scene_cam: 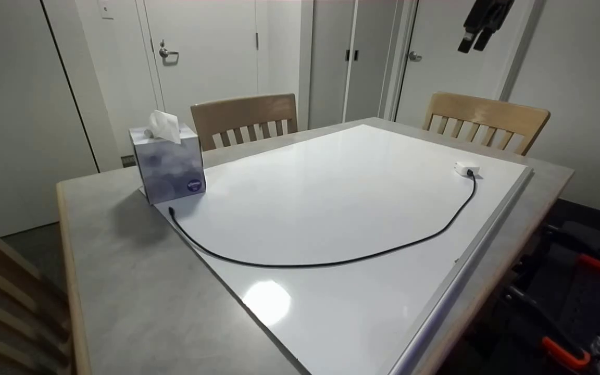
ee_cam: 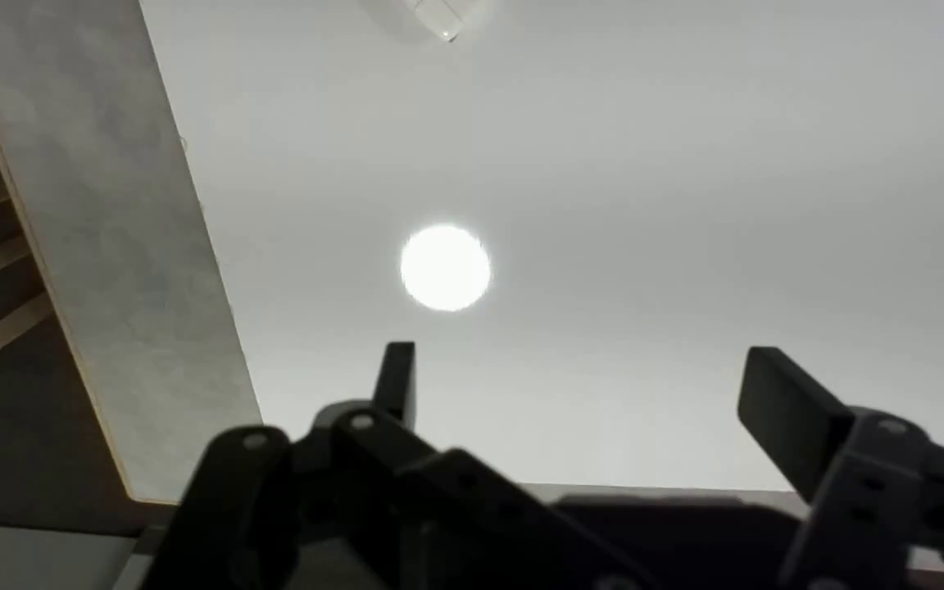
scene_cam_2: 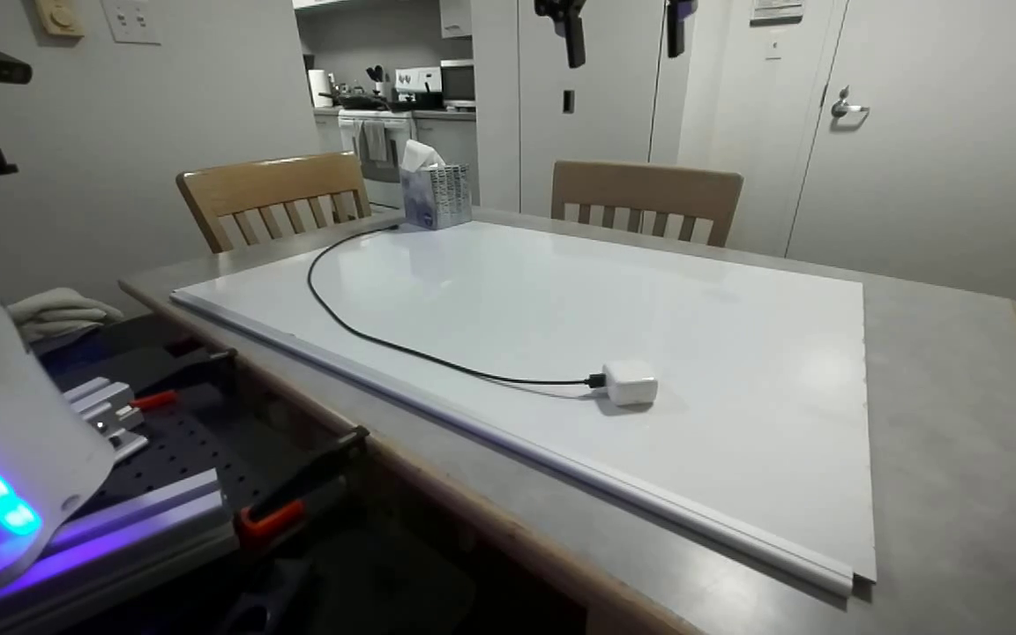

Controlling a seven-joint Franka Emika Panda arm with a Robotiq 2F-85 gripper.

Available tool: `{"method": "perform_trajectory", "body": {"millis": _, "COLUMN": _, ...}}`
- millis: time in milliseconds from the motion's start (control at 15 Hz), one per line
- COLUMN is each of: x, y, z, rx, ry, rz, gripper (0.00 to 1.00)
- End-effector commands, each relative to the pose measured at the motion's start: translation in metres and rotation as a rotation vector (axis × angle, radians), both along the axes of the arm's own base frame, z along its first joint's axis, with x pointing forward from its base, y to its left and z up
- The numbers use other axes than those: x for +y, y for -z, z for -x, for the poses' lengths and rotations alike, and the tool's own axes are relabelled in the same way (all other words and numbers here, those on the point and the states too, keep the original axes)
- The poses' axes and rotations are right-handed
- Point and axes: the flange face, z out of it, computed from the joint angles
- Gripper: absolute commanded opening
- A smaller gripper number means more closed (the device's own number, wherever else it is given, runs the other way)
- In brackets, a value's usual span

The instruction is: Put the charger in a circle

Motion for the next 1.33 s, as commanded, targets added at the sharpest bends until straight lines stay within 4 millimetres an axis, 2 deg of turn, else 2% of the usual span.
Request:
{"method": "perform_trajectory", "body": {"millis": 0, "x": -0.032, "y": 0.037, "z": -0.012, "rx": -0.041, "ry": -0.048, "rz": -0.023, "gripper": 1.0}}
{"method": "perform_trajectory", "body": {"millis": 200, "x": -0.043, "y": 0.065, "z": -0.019, "rx": -0.03, "ry": -0.051, "rz": -0.129, "gripper": 1.0}}
{"method": "perform_trajectory", "body": {"millis": 333, "x": -0.044, "y": 0.084, "z": -0.025, "rx": 0.063, "ry": 0.003, "rz": -0.219, "gripper": 1.0}}
{"method": "perform_trajectory", "body": {"millis": 667, "x": -0.052, "y": 0.12, "z": -0.029, "rx": 0.273, "ry": 0.233, "rz": -0.17, "gripper": 1.0}}
{"method": "perform_trajectory", "body": {"millis": 733, "x": -0.043, "y": 0.108, "z": -0.022, "rx": 0.216, "ry": 0.166, "rz": -0.187, "gripper": 1.0}}
{"method": "perform_trajectory", "body": {"millis": 800, "x": -0.043, "y": 0.113, "z": -0.023, "rx": 0.23, "ry": 0.181, "rz": -0.181, "gripper": 1.0}}
{"method": "perform_trajectory", "body": {"millis": 1000, "x": -0.041, "y": 0.111, "z": -0.024, "rx": 0.225, "ry": 0.176, "rz": -0.182, "gripper": 1.0}}
{"method": "perform_trajectory", "body": {"millis": 1267, "x": -0.036, "y": 0.126, "z": -0.019, "rx": 0.349, "ry": 0.279, "rz": -0.143, "gripper": 1.0}}
